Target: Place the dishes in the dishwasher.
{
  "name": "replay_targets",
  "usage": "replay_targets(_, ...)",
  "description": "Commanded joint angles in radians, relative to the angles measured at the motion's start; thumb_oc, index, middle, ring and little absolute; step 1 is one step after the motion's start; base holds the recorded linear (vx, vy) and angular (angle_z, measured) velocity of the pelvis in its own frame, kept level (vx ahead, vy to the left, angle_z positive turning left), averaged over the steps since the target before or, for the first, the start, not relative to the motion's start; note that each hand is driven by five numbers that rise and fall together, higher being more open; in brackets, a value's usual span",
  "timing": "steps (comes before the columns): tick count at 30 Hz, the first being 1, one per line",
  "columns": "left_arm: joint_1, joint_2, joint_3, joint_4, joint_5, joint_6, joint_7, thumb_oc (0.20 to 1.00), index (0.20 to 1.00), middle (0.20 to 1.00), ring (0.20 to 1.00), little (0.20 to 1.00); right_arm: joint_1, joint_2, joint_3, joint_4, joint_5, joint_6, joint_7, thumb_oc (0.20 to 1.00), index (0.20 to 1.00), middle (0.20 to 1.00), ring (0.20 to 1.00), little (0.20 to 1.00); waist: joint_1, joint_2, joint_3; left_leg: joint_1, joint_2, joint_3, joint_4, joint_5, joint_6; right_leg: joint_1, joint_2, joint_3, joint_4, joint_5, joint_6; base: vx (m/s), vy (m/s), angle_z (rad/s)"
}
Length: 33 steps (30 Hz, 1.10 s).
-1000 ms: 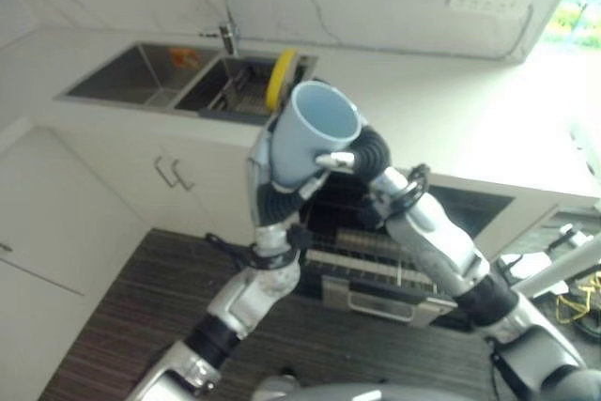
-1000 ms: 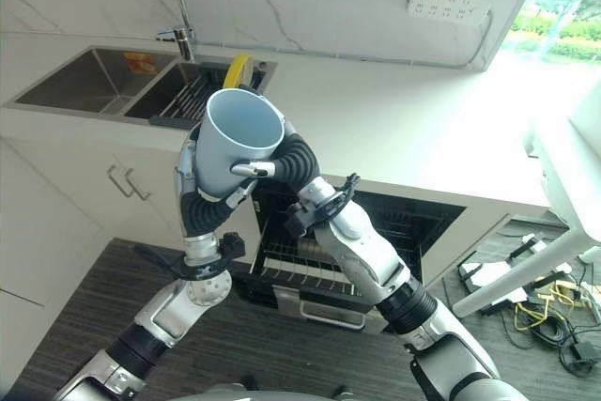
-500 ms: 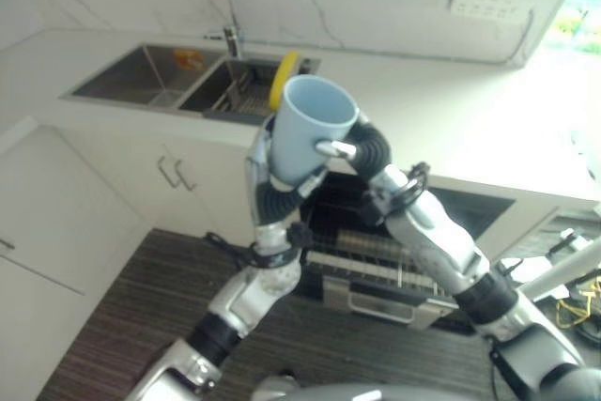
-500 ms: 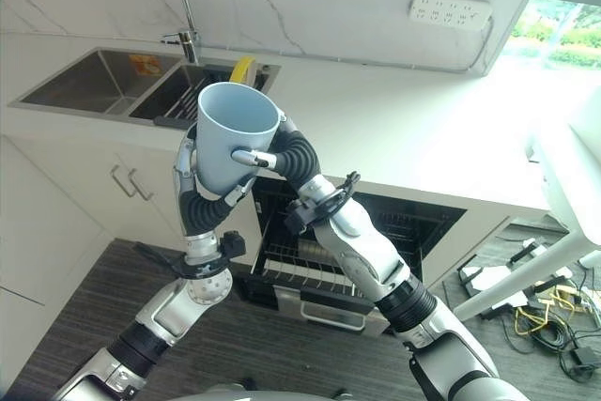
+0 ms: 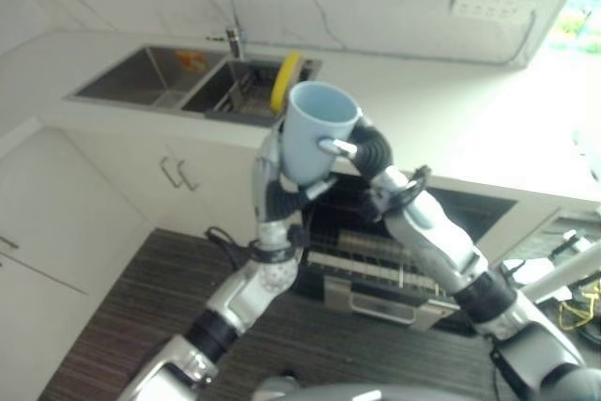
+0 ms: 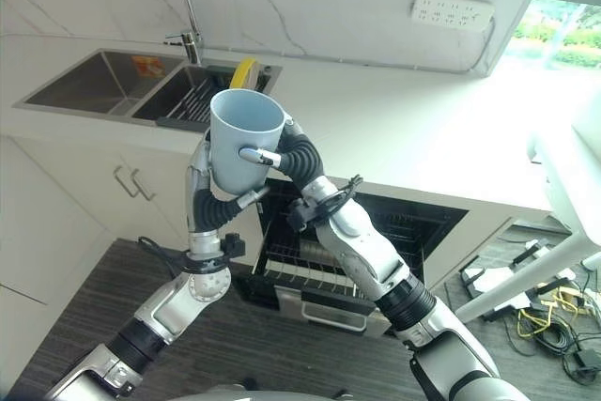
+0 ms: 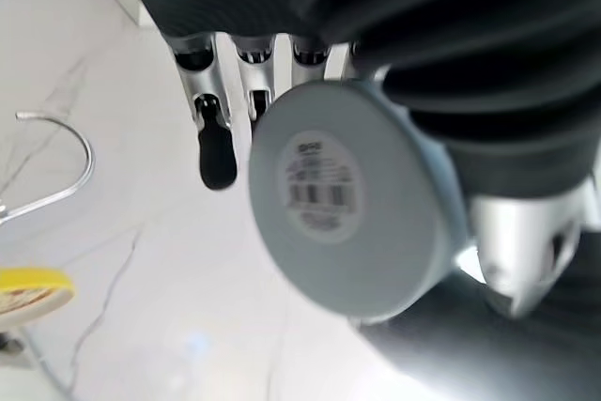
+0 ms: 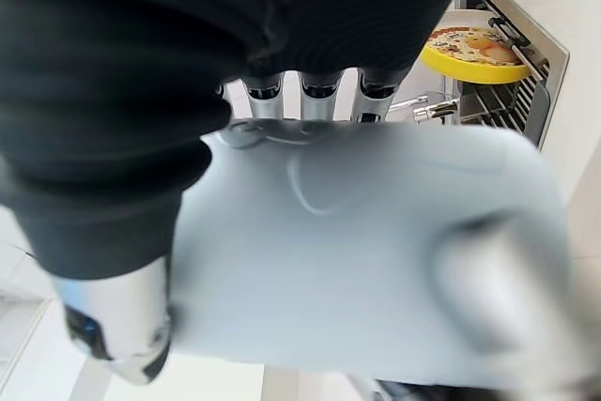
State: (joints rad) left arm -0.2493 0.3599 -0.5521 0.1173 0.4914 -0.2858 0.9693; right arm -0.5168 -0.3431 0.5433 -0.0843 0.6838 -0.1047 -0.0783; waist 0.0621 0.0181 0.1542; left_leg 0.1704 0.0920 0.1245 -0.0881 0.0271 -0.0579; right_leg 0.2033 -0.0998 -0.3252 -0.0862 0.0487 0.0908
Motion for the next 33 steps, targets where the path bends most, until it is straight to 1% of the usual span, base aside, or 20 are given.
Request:
replay_targets(1, -0.093, 0.002, -0.130, 0.053, 0.059, -0.020, -0.049, 1.000, 1.000, 1.000, 1.000, 1.000, -0.136, 0.108, 0.004, -0.068, -0.018, -0.153, -0.058, 0.200, 0.200, 0.200, 0.200, 0.200, 0.013, -0.028, -0.002, -0.006, 0.009, 0.019, 0.044, -0.085, 0.006, -0.014, -0.051, 0.037, 0.111, -0.135, 0.021, 0.01, 0.000, 0.06)
replay_targets(4, -0.081, 0.004, -0.121, 0.047, 0.055, -0.021, -0.037, 1.000, 1.000, 1.000, 1.000, 1.000, -0.122, 0.114, -0.036, -0.053, -0.044, -0.233, -0.147, 0.200, 0.200, 0.200, 0.200, 0.200, 0.007, -0.022, 0.000, -0.005, 0.014, 0.025, 0.045, -0.082, 0.002, -0.012, -0.050, 0.037, 0.109, -0.135, 0.019, 0.00, 0.002, 0.02)
replay_targets(6, -0.079, 0.006, -0.118, 0.042, 0.051, -0.018, -0.035, 1.000, 1.000, 1.000, 1.000, 1.000, -0.115, 0.114, -0.053, -0.053, -0.071, -0.265, -0.184, 0.200, 0.200, 0.200, 0.200, 0.200, 0.003, -0.020, 0.001, -0.004, 0.015, 0.027, 0.045, -0.082, 0.002, -0.012, -0.049, 0.038, 0.111, -0.137, 0.018, 0.00, 0.000, 0.00)
replay_targets(7, -0.078, 0.009, -0.116, 0.041, 0.046, -0.012, -0.030, 1.000, 1.000, 1.000, 1.000, 1.000, -0.105, 0.110, -0.078, -0.056, -0.123, -0.294, -0.232, 0.200, 0.200, 0.200, 0.200, 0.200, -0.003, -0.017, 0.003, -0.004, 0.016, 0.031, 0.046, -0.082, 0.002, -0.014, -0.050, 0.040, 0.113, -0.137, 0.018, 0.00, 0.000, 0.00)
replay_targets(9, -0.077, 0.008, -0.116, 0.040, 0.047, -0.003, -0.027, 1.000, 1.000, 1.000, 1.000, 1.000, -0.098, 0.106, -0.095, -0.062, -0.148, -0.303, -0.267, 0.200, 0.200, 0.200, 0.200, 0.200, -0.008, -0.014, 0.005, -0.004, 0.017, 0.034, 0.046, -0.082, 0.002, -0.014, -0.050, 0.042, 0.114, -0.138, 0.017, 0.00, 0.000, 0.00)
replay_targets(15, -0.057, 0.015, -0.090, 0.035, 0.048, 0.001, -0.019, 1.000, 1.000, 1.000, 1.000, 1.000, -0.042, 0.081, -0.150, -0.077, -0.148, -0.325, -0.311, 0.200, 0.200, 0.200, 0.200, 0.200, -0.027, -0.009, 0.011, 0.001, 0.020, 0.051, 0.046, -0.083, 0.003, -0.018, -0.053, 0.048, 0.116, -0.138, 0.019, 0.00, 0.005, -0.02)
replay_targets(19, -0.041, 0.017, -0.075, 0.042, 0.035, 0.010, -0.021, 1.000, 1.000, 1.000, 1.000, 1.000, 0.014, 0.065, -0.181, -0.074, -0.131, -0.364, -0.300, 0.200, 0.200, 0.200, 0.200, 0.200, -0.046, -0.007, 0.015, 0.007, 0.022, 0.068, 0.044, -0.081, 0.005, -0.019, -0.053, 0.055, 0.115, -0.135, 0.021, 0.01, 0.022, -0.11)
replay_targets(22, -0.031, 0.018, -0.067, 0.044, 0.007, -0.007, -0.056, 1.000, 1.000, 1.000, 1.000, 1.000, 0.039, 0.058, -0.201, -0.080, -0.134, -0.368, -0.292, 0.200, 0.200, 0.200, 0.200, 0.200, -0.053, -0.007, 0.016, 0.010, 0.024, 0.075, 0.045, -0.082, 0.005, -0.019, -0.052, 0.058, 0.115, -0.135, 0.022, 0.01, 0.022, -0.07)
replay_targets(23, -0.015, 0.024, -0.061, 0.047, -0.091, -0.048, -0.279, 1.000, 1.000, 1.000, 1.000, 1.000, 0.087, 0.036, -0.237, -0.088, -0.143, -0.345, -0.268, 0.200, 0.200, 0.200, 0.200, 0.200, -0.072, -0.006, 0.017, 0.015, 0.030, 0.091, 0.044, -0.082, 0.005, -0.024, -0.049, 0.065, 0.118, -0.135, 0.025, 0.02, 0.057, -0.09)
replay_targets(24, -0.003, 0.026, -0.070, 0.056, -0.148, -0.041, -0.424, 1.000, 1.000, 1.000, 1.000, 1.000, 0.119, 0.024, -0.261, -0.088, -0.124, -0.343, -0.244, 0.200, 0.200, 0.200, 0.200, 0.200, -0.084, -0.004, 0.017, 0.017, 0.033, 0.101, 0.044, -0.080, 0.004, -0.028, -0.048, 0.070, 0.119, -0.133, 0.027, 0.02, 0.085, -0.10)
replay_targets(25, 0.016, 0.030, -0.084, 0.067, -0.191, -0.012, -0.554, 1.000, 1.000, 1.000, 1.000, 1.000, 0.161, 0.009, -0.288, -0.086, -0.112, -0.328, -0.205, 0.200, 0.200, 0.200, 0.200, 0.200, -0.098, -0.001, 0.017, 0.017, 0.037, 0.112, 0.048, -0.081, 0.002, -0.033, -0.047, 0.075, 0.123, -0.135, 0.030, 0.00, 0.074, -0.17)
replay_targets(26, 0.025, 0.035, -0.089, 0.076, -0.179, 0.003, -0.599, 1.000, 1.000, 1.000, 1.000, 1.000, 0.182, -0.003, -0.304, -0.080, -0.104, -0.320, -0.175, 0.200, 0.200, 0.200, 0.200, 0.200, -0.106, 0.000, 0.016, 0.014, 0.040, 0.119, 0.053, -0.082, 0.001, -0.039, -0.047, 0.076, 0.130, -0.138, 0.031, -0.02, 0.093, -0.20)
replay_targets(27, 0.032, 0.060, -0.101, 0.102, -0.133, 0.000, -0.630, 1.000, 1.000, 1.000, 1.000, 1.000, 0.216, -0.024, -0.326, -0.071, -0.078, -0.293, -0.112, 0.200, 0.200, 0.200, 0.200, 0.200, -0.122, 0.005, 0.017, 0.012, 0.043, 0.130, 0.061, -0.084, 0.002, -0.047, -0.050, 0.078, 0.143, -0.142, 0.032, -0.02, 0.077, -0.27)
replay_targets(29, 0.037, 0.094, -0.102, 0.123, -0.127, 0.011, -0.694, 1.000, 1.000, 1.000, 1.000, 1.000, 0.259, -0.047, -0.350, -0.056, -0.031, -0.266, -0.036, 0.200, 0.200, 0.200, 0.200, 0.200, -0.136, 0.010, 0.019, 0.008, 0.045, 0.137, 0.073, -0.085, 0.004, -0.056, -0.052, 0.082, 0.160, -0.150, 0.033, -0.01, 0.058, -0.33)
replay_targets(30, 0.045, 0.118, -0.097, 0.136, -0.125, 0.012, -0.749, 1.000, 1.000, 1.000, 1.000, 1.000, 0.293, -0.062, -0.366, -0.038, -0.024, -0.229, 0.030, 0.200, 0.200, 0.200, 0.200, 0.200, -0.144, 0.013, 0.020, 0.002, 0.045, 0.139, 0.085, -0.088, 0.005, -0.064, -0.053, 0.084, 0.174, -0.156, 0.034, -0.01, 0.047, -0.36)
replay_targets(31, 0.052, 0.171, -0.091, 0.166, -0.076, 0.014, -0.835, 1.000, 1.000, 1.000, 1.000, 1.000, 0.334, -0.105, -0.387, 0.005, -0.024, -0.190, 0.136, 0.200, 0.200, 0.200, 0.200, 0.200, -0.159, 0.022, 0.034, -0.021, 0.053, 0.146, 0.137, -0.097, 0.006, -0.090, -0.061, 0.081, 0.226, -0.171, 0.032, -0.02, 0.040, -0.27)
replay_targets(33, 0.038, 0.197, -0.096, 0.186, -0.057, 0.011, -0.867, 1.000, 1.000, 1.000, 1.000, 1.000, 0.327, -0.128, -0.390, 0.040, -0.002, -0.184, 0.164, 0.200, 0.200, 0.200, 0.200, 0.200, -0.166, 0.027, 0.051, -0.044, 0.060, 0.148, 0.179, -0.105, 0.005, -0.118, -0.071, 0.080, 0.266, -0.178, 0.030, -0.05, 0.036, -0.22)
